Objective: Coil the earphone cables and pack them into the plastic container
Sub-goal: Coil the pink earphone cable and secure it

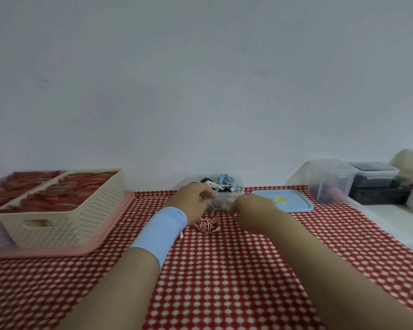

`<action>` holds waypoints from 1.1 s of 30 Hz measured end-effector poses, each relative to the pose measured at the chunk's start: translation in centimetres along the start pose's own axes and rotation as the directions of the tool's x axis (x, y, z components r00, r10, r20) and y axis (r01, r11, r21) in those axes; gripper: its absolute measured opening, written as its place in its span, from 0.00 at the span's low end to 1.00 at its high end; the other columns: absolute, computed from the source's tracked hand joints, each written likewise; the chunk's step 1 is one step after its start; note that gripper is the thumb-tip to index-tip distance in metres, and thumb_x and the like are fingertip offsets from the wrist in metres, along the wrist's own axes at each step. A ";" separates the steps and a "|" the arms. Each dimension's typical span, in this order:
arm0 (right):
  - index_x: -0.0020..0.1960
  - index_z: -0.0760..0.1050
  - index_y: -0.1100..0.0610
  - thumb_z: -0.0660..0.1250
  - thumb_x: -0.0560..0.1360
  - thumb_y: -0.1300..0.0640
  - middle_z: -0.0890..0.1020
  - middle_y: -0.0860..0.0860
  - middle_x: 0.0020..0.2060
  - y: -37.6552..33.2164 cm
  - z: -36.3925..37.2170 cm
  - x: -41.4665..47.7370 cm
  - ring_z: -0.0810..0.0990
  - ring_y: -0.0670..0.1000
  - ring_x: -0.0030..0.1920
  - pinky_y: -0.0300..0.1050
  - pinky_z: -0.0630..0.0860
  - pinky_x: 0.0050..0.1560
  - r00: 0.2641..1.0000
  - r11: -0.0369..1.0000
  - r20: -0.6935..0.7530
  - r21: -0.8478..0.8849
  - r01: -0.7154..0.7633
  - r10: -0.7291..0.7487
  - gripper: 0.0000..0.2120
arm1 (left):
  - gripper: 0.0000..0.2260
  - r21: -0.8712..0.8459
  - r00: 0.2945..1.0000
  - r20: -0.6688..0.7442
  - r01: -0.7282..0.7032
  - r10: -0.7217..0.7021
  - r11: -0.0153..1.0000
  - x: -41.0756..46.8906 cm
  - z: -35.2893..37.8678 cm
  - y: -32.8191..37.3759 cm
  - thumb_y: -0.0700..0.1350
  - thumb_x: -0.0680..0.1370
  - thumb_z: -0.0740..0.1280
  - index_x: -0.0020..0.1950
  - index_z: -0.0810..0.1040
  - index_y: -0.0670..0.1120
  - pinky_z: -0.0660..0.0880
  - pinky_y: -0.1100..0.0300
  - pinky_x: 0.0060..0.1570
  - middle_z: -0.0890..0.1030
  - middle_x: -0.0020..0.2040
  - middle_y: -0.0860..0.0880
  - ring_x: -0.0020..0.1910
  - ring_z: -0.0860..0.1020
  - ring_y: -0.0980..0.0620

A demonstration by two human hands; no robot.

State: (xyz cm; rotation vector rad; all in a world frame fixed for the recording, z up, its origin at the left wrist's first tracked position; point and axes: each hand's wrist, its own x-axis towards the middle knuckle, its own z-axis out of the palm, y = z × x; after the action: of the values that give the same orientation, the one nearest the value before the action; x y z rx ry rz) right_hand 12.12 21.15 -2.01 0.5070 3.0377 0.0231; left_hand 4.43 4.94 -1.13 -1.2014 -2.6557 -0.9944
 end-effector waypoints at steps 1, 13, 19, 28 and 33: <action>0.69 0.76 0.45 0.65 0.77 0.63 0.79 0.50 0.66 -0.2 0.3 -0.2 0.81 0.54 0.61 0.49 0.78 0.56 1.000 0.999 0.003 -0.048 -0.021 0.021 0.24 | 0.06 0.009 1.000 0.015 0.007 -0.008 1.000 -0.5 0.3 -0.3 0.43 0.79 0.67 0.51 0.82 0.53 0.73 0.60 0.55 0.80 0.53 0.54 0.52 0.78 0.54; 0.49 0.85 0.51 0.66 0.78 0.59 0.85 0.49 0.48 0.9 2.7 -2.5 0.82 0.51 0.49 0.49 0.81 0.53 0.969 0.958 -0.246 0.284 0.043 0.029 0.09 | 0.08 0.215 0.996 -0.008 -0.090 0.094 0.972 -2.5 4.7 -1.3 0.50 0.76 0.71 0.54 0.85 0.53 0.60 0.64 0.62 0.75 0.59 0.54 0.63 0.67 0.54; 0.44 0.83 0.54 0.72 0.77 0.59 0.85 0.49 0.38 1.1 3.6 -4.2 0.76 0.42 0.27 0.35 0.73 0.32 0.972 0.535 -0.230 0.828 0.168 0.051 0.04 | 0.07 0.036 0.981 -0.152 -0.119 0.123 0.992 -2.9 4.8 -1.2 0.49 0.78 0.69 0.54 0.84 0.56 0.67 0.66 0.55 0.80 0.52 0.58 0.54 0.73 0.60; 0.48 0.84 0.60 0.72 0.78 0.61 0.85 0.52 0.36 1.5 3.6 -4.7 0.70 0.46 0.26 0.36 0.62 0.22 0.996 0.007 -0.084 0.996 0.084 0.036 0.03 | 0.09 -0.510 0.993 -0.114 -0.025 -0.038 0.860 -4.3 4.5 0.0 0.41 0.81 0.65 0.53 0.81 0.53 0.74 0.75 0.49 0.86 0.41 0.55 0.45 0.82 0.64; 0.50 0.84 0.61 0.71 0.79 0.59 0.85 0.52 0.41 1.6 3.5 -4.8 0.71 0.46 0.26 0.36 0.61 0.22 0.998 -0.056 -0.060 0.997 0.061 0.024 0.06 | 0.08 -0.595 0.990 -0.118 -0.007 -0.078 0.804 -4.5 4.3 0.3 0.43 0.81 0.65 0.53 0.82 0.52 0.73 0.74 0.49 0.86 0.42 0.55 0.46 0.82 0.63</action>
State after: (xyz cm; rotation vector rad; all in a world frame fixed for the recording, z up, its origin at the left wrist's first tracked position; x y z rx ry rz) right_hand 17.42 21.15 -5.17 0.4165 2.3467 -2.4200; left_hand 8.62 4.68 -5.75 -1.0981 -2.3228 -1.9420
